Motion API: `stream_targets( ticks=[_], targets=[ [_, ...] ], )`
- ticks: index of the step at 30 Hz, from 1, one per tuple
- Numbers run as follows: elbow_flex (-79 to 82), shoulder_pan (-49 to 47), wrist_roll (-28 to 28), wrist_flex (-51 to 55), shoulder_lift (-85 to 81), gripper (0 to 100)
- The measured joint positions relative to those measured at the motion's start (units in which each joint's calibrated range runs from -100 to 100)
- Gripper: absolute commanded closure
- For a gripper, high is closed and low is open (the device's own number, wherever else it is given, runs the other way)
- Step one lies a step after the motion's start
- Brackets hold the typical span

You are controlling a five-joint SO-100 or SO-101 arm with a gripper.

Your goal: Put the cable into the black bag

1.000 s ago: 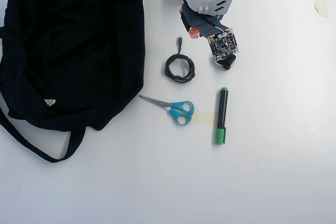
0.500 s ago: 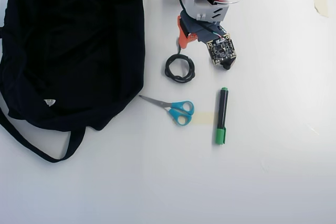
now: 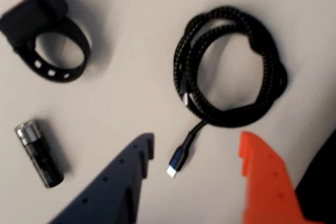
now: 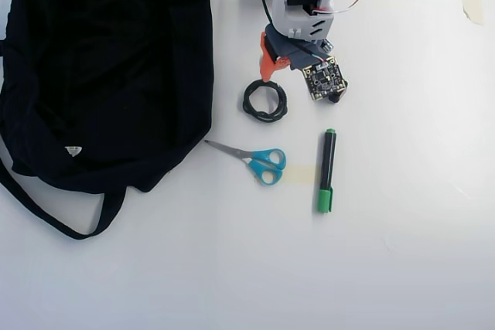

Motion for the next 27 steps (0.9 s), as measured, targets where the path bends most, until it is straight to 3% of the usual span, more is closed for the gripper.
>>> stream_targets(
  ticks=[27],
  targets=[
    [1.3,-0.1,0.0,-9.0,6.7,78]
  ],
)
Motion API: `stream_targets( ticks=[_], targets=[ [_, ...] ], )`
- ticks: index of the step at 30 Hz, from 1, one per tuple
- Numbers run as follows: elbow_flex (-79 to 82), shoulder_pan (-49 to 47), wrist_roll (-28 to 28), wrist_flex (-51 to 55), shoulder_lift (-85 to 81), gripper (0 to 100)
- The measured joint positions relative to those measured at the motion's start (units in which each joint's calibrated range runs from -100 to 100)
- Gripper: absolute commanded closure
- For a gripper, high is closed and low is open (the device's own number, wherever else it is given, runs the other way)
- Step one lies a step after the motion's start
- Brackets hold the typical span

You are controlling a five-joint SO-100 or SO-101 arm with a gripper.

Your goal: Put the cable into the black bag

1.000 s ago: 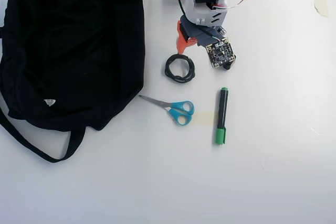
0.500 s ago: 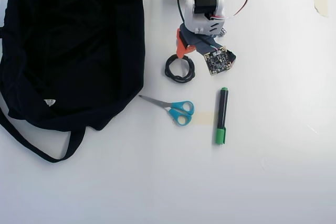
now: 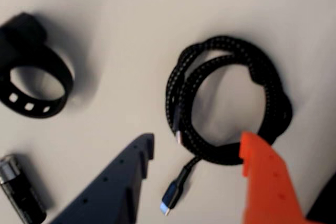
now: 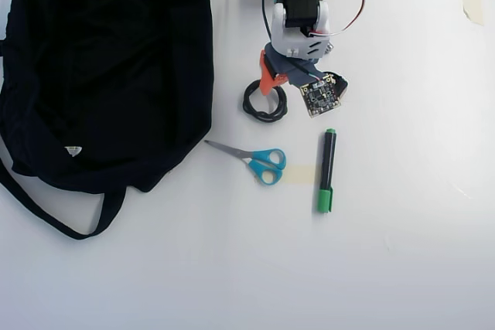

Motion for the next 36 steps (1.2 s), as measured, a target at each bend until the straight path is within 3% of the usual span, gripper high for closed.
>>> stream_targets(
  ticks=[36],
  targets=[
    [0.0,0.0,-0.3,-4.8,9.2,78]
  ],
)
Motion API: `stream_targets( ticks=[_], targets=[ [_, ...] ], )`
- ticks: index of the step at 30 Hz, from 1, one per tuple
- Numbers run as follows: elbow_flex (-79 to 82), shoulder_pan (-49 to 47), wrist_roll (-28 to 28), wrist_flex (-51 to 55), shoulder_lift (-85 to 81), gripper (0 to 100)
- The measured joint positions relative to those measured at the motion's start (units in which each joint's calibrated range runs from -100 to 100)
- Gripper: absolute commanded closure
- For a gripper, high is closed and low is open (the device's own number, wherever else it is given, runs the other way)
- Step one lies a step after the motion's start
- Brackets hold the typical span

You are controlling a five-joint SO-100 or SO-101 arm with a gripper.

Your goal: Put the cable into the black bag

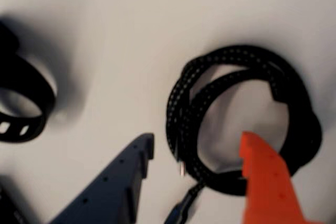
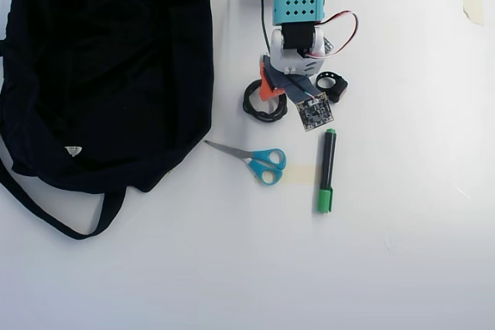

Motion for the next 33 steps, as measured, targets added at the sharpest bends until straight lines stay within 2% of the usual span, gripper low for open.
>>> stream_targets(
  ticks=[33],
  targets=[
    [-0.1,-0.1,0.0,-1.5,1.7,78]
  ],
)
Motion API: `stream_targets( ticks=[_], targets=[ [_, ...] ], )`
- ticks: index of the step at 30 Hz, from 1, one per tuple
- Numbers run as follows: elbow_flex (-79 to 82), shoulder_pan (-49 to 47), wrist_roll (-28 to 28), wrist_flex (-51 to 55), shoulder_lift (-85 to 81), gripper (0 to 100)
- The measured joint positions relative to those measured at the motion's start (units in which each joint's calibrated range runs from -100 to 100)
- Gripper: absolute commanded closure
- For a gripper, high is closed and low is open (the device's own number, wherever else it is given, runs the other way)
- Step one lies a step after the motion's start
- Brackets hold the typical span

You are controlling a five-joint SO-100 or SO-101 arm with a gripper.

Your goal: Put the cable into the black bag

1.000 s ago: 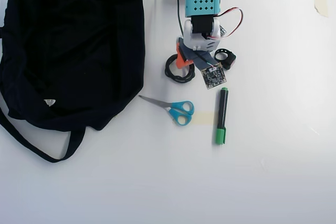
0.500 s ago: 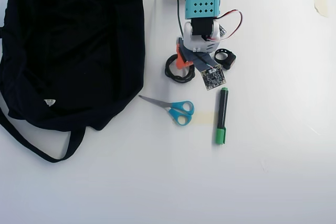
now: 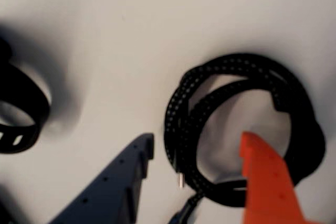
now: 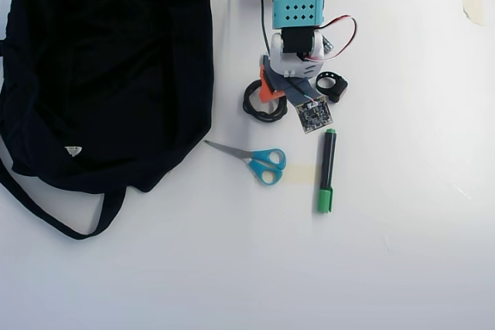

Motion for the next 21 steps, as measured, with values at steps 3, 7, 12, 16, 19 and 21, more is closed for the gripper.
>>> stream_targets(
  ticks=[3,7,12,16,19,21],
  targets=[
    [0.0,0.0,0.0,0.0,0.0,78],
    [0.0,0.0,0.0,0.0,0.0,78],
    [0.0,0.0,0.0,0.0,0.4,78],
    [-0.2,0.0,0.0,-0.3,2.9,78],
    [-0.9,0.1,0.0,-1.2,3.6,78],
    [-1.0,0.2,0.0,-1.4,3.6,78]
  ],
)
